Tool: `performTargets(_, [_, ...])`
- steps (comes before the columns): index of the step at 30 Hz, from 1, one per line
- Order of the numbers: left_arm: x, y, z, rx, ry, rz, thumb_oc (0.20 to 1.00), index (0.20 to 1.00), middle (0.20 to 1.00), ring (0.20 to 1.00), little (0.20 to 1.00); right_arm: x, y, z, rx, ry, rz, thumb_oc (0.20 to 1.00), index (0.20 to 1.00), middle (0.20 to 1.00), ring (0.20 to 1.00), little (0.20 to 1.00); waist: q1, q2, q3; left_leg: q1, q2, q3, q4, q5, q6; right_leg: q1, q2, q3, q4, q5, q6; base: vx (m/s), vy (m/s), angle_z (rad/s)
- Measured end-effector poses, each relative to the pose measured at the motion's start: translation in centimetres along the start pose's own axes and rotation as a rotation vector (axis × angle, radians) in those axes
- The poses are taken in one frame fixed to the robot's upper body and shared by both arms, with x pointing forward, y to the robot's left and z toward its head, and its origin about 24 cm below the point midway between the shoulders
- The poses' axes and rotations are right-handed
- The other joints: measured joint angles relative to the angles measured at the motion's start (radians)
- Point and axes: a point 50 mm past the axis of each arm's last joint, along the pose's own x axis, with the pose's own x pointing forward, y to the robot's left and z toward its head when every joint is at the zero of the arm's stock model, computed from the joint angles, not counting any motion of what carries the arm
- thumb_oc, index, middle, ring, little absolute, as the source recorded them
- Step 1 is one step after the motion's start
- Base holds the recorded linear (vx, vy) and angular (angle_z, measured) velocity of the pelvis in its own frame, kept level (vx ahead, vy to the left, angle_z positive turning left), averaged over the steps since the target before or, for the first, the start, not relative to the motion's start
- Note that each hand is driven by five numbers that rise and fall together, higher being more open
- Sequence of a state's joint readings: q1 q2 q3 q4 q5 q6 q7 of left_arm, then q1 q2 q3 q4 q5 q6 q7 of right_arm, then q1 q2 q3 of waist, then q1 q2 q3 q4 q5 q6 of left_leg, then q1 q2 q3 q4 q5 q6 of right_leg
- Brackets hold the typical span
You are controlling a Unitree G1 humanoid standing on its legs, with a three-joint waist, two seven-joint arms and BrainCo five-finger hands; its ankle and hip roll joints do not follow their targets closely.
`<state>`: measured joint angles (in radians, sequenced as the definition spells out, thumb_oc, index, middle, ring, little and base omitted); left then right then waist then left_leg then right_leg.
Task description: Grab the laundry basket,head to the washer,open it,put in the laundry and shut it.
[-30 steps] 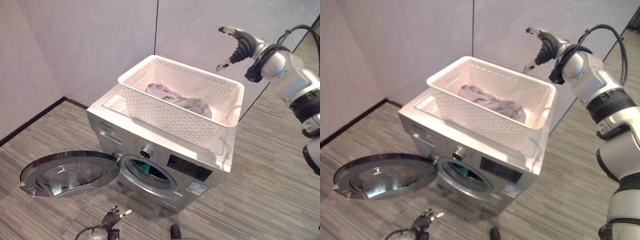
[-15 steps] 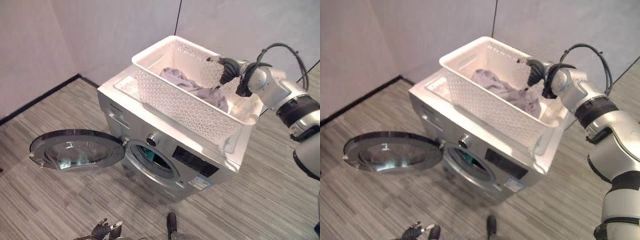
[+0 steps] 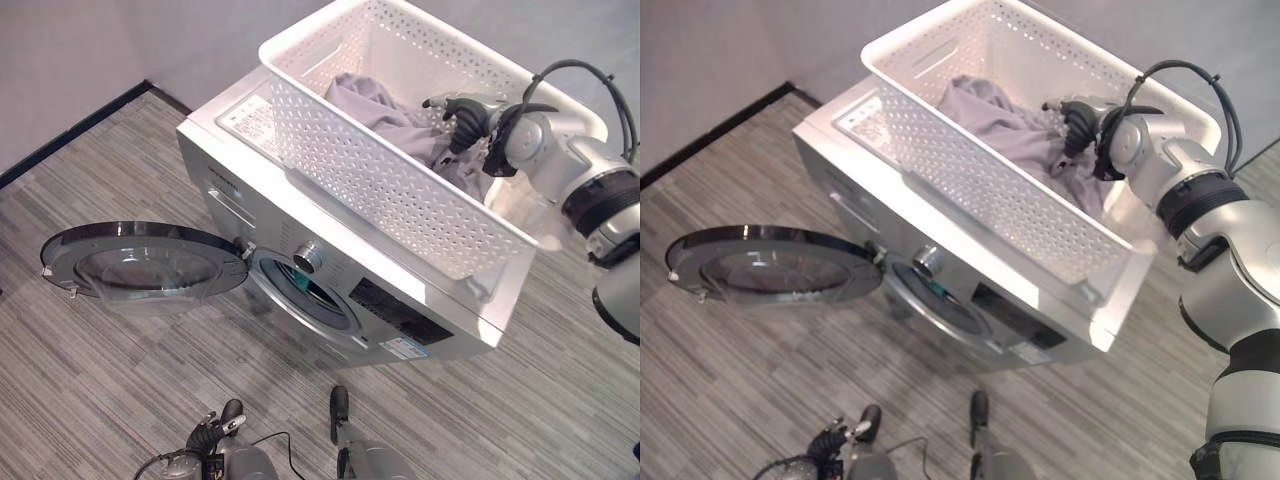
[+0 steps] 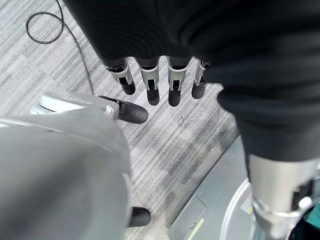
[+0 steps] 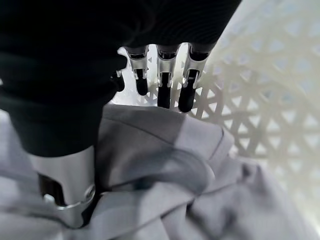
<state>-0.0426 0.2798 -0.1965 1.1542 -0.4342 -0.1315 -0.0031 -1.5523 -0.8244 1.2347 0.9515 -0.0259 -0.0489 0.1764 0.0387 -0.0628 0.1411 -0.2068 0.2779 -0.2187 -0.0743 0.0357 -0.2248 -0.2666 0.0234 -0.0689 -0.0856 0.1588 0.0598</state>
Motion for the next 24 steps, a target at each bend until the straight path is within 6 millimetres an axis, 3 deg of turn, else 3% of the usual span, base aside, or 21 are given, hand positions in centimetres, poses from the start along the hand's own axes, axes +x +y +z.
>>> performTargets(5, [0.0,0.8,-0.4,-0.045,0.021,0.038,1.000,1.000,1.000,1.000,1.000,-0.1,-1.3,0.5,-0.082,0.000,-0.012,1.000,1.000,1.000,1.000,1.000,0.007,-0.009,0.005,-0.025,0.014,-0.023,-0.002,0.004,-0.007,-0.010,0.012,-0.024,0.000,-0.005,-0.005,0.05,-0.066,0.11])
performTargets(14, [0.1,1.7,0.6,-0.042,-0.009,0.069,1.000,1.000,1.000,1.000,1.000,0.0,-1.1,0.5,-0.099,0.004,0.016,1.000,1.000,1.000,1.000,1.000,0.008,-0.036,0.014,-0.045,0.035,-0.059,-0.001,0.012,-0.020,-0.010,0.033,-0.051,0.000,-0.011,-0.011,0.01,-0.048,0.07])
performTargets(24, [0.0,2.0,0.9,-0.032,-0.018,0.074,1.000,1.000,1.000,1.000,1.000,0.0,-0.7,0.2,-0.016,0.014,0.004,1.000,1.000,1.000,1.000,1.000,0.026,-0.032,0.016,-0.087,0.039,-0.069,0.003,0.022,-0.025,-0.072,0.035,-0.056,0.049,-0.022,-0.019,-0.03,-0.003,0.00])
